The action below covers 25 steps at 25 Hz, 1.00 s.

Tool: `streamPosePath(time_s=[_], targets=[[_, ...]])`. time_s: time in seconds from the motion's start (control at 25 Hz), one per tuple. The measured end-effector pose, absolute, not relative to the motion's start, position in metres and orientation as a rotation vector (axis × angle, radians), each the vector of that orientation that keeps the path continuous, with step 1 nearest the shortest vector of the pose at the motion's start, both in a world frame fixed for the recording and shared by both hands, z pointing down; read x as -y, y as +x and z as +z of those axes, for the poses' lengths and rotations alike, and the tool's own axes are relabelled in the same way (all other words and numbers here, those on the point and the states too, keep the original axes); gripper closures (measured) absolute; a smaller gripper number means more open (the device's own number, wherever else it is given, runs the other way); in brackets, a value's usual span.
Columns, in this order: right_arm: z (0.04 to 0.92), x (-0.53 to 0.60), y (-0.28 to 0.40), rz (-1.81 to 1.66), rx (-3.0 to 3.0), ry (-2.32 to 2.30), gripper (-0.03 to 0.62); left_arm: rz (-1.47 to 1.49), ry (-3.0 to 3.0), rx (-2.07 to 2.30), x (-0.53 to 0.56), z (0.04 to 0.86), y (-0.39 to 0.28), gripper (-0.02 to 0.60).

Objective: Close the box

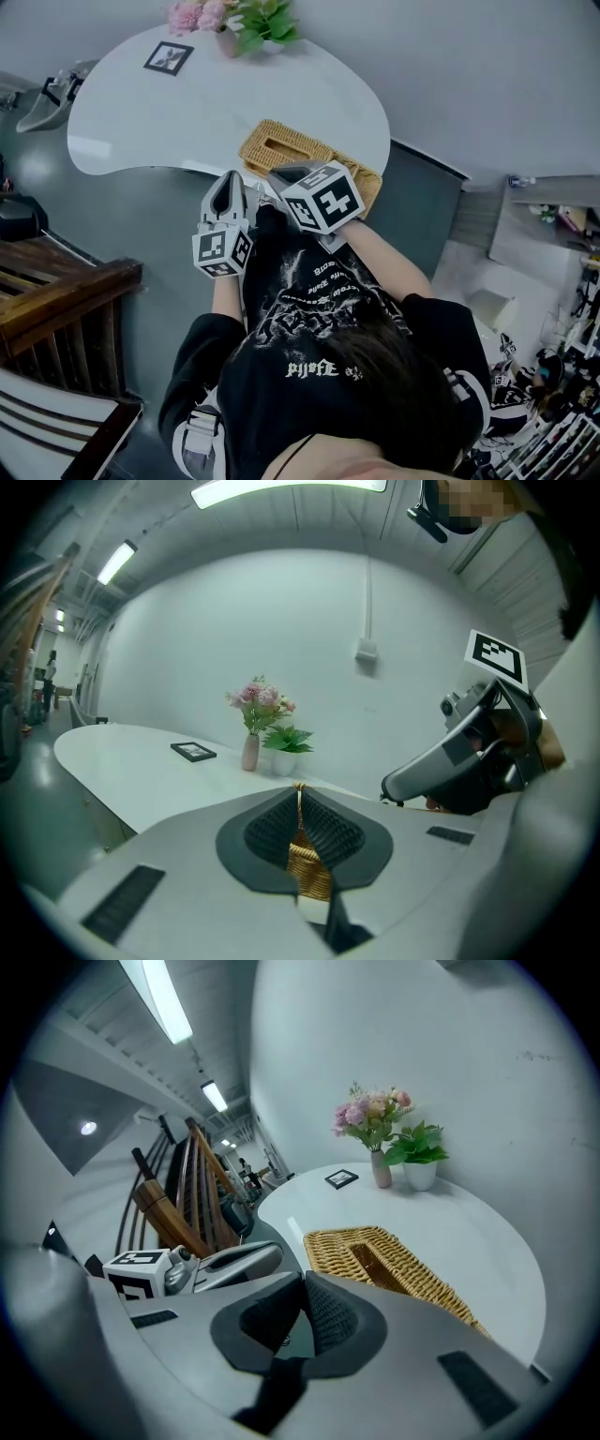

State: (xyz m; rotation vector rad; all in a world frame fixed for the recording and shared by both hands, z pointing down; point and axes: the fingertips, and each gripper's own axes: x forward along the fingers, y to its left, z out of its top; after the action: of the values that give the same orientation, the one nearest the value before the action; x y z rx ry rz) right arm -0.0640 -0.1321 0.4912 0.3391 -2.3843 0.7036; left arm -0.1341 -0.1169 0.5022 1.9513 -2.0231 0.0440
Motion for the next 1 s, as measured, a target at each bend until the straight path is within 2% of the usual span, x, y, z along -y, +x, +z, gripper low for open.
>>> streamPosePath(time_s=[1.0], targets=[[0.564, 0.111, -0.063, 0.639, 2.254, 0.381, 0.556, 0.076, 1.942, 2.001, 0.109, 0.516, -0.131, 0.552]])
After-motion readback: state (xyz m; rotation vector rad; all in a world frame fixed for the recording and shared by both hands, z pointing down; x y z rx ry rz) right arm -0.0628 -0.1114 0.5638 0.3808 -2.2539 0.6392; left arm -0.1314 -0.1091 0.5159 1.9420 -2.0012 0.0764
